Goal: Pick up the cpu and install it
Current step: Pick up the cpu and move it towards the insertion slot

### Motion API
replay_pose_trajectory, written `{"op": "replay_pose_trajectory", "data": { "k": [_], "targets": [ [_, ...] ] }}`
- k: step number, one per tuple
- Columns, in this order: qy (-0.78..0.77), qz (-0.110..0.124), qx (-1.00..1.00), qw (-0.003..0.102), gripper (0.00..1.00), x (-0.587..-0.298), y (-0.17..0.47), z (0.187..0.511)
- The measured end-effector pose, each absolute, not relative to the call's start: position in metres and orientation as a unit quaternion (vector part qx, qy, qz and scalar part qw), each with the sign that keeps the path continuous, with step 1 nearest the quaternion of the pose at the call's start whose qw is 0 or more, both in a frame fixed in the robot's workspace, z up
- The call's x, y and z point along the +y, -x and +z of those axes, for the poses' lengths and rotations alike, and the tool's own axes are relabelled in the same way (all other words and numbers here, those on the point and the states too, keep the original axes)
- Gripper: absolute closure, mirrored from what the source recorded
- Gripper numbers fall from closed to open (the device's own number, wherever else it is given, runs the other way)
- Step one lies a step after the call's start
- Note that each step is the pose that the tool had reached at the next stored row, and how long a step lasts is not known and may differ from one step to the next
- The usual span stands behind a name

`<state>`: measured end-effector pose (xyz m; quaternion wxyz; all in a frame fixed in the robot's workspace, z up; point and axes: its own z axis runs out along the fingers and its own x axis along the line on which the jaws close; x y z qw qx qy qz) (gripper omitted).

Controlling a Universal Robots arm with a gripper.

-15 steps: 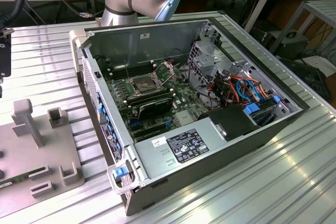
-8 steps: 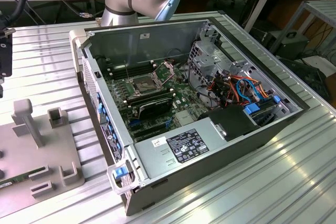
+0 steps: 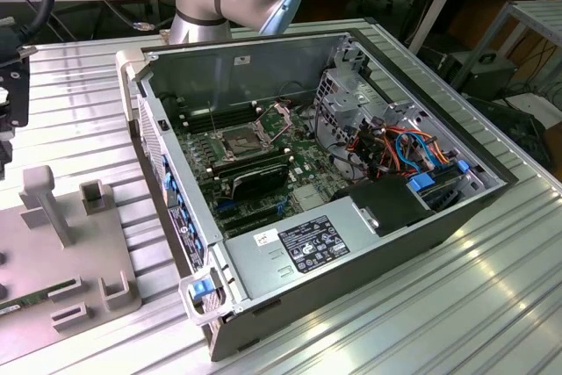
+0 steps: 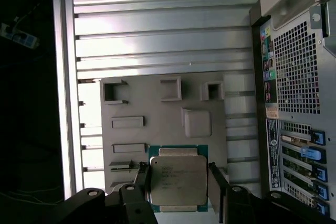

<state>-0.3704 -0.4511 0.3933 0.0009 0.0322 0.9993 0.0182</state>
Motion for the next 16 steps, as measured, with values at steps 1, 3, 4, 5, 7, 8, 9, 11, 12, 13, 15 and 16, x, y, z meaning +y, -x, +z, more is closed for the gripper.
{"op": "replay_pose_trajectory", "data": {
  "k": [1, 3, 4, 5, 7, 8, 9, 11, 12, 13, 15, 16],
  "targets": [
    [-0.032, 0.018, 0.999, 0.001, 0.46, -0.451, 0.369, 0.393],
    [-0.032, 0.018, 0.999, 0.001, 0.46, -0.451, 0.367, 0.393],
    [-0.032, 0.018, 0.999, 0.001, 0.46, -0.451, 0.366, 0.393],
    [-0.032, 0.018, 0.999, 0.001, 0.46, -0.451, 0.365, 0.393],
    [-0.032, 0.018, 0.999, 0.001, 0.46, -0.451, 0.363, 0.393],
    [-0.032, 0.018, 0.999, 0.001, 0.46, -0.451, 0.362, 0.393],
    [-0.032, 0.018, 0.999, 0.001, 0.46, -0.451, 0.361, 0.393],
    [-0.032, 0.018, 0.999, 0.001, 0.46, -0.451, 0.358, 0.393],
    [-0.032, 0.018, 0.999, 0.001, 0.46, -0.451, 0.356, 0.393],
    [-0.032, 0.018, 0.999, 0.001, 0.46, -0.451, 0.355, 0.393],
    [-0.032, 0.018, 0.999, 0.001, 0.46, -0.451, 0.353, 0.393],
    [-0.032, 0.018, 0.999, 0.001, 0.46, -0.451, 0.351, 0.393]
  ]
}}
